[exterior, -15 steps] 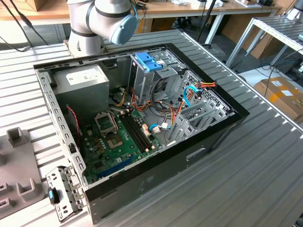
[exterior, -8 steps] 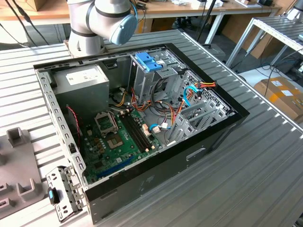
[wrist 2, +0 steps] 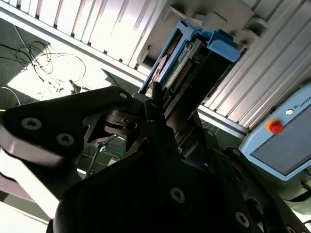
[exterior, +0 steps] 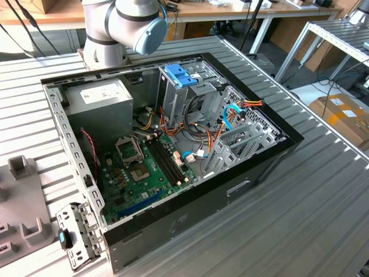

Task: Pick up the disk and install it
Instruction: 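Pick up the disk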

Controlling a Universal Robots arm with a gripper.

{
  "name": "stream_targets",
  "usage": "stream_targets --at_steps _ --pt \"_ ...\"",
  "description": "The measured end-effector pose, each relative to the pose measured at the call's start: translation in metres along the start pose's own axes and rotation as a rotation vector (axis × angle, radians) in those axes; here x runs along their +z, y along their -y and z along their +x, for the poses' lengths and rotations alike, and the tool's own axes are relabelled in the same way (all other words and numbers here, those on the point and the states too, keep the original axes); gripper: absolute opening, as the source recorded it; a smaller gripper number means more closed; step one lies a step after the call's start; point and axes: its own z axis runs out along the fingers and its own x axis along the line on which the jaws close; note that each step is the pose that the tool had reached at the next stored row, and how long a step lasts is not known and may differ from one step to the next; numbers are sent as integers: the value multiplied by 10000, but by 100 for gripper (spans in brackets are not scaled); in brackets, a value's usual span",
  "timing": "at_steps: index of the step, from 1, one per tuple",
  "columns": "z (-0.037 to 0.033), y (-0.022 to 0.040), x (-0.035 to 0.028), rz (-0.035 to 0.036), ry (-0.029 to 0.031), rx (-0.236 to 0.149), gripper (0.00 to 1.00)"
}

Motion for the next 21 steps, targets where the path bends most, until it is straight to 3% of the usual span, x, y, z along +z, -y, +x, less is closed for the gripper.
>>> stream_targets --at_steps 7,21 --pt "-3 105 0 -1 0 0 35" --pt "-14 472 3 0 0 0 35"
